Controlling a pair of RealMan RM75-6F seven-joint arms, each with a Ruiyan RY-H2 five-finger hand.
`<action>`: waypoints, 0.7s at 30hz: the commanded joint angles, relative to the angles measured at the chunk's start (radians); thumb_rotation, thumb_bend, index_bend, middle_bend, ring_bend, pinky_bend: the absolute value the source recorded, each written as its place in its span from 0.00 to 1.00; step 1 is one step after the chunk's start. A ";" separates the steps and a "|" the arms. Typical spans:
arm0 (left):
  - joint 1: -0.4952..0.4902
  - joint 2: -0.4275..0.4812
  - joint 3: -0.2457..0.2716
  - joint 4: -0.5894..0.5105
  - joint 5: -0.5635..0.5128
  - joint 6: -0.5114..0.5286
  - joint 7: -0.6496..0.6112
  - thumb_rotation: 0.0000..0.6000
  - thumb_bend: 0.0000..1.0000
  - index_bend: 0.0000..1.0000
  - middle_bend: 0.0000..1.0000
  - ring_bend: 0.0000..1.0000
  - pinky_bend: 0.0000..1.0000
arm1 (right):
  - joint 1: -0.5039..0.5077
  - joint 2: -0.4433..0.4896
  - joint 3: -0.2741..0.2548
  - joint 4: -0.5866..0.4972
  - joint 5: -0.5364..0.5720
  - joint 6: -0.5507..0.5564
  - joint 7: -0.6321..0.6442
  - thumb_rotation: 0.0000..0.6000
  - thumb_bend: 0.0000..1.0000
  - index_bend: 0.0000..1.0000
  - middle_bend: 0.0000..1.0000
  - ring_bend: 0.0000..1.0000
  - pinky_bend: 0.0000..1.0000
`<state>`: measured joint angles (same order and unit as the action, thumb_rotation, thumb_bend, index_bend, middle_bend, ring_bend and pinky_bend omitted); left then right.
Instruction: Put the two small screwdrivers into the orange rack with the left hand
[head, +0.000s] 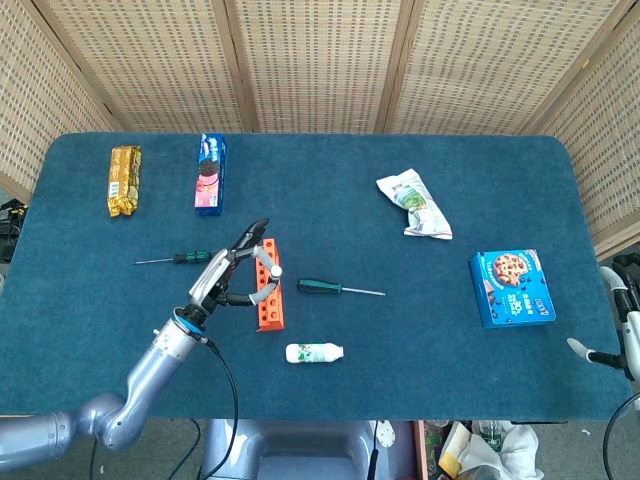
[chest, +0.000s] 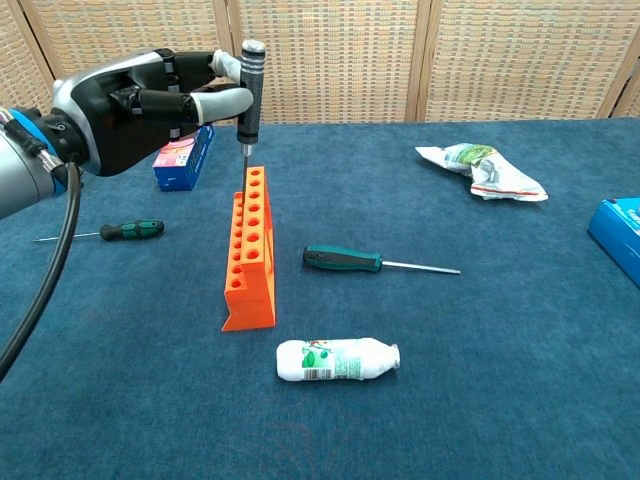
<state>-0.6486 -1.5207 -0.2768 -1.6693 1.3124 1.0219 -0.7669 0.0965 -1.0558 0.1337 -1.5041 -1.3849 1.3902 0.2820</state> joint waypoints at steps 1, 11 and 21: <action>-0.008 -0.019 -0.001 0.016 0.003 -0.003 0.000 1.00 0.41 0.64 0.00 0.00 0.00 | 0.001 -0.001 0.000 0.002 0.001 -0.002 -0.003 1.00 0.00 0.00 0.00 0.00 0.00; -0.010 -0.037 0.002 0.030 0.010 -0.007 -0.015 1.00 0.41 0.64 0.00 0.00 0.00 | 0.002 -0.001 0.003 0.006 0.008 -0.005 0.003 1.00 0.00 0.00 0.00 0.00 0.00; -0.007 -0.051 0.006 0.051 0.005 -0.010 -0.020 1.00 0.41 0.64 0.00 0.00 0.00 | 0.001 0.002 0.004 0.005 0.007 -0.004 0.010 1.00 0.00 0.00 0.00 0.00 0.00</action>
<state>-0.6558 -1.5706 -0.2715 -1.6193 1.3172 1.0126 -0.7870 0.0973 -1.0541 0.1375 -1.4988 -1.3774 1.3865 0.2917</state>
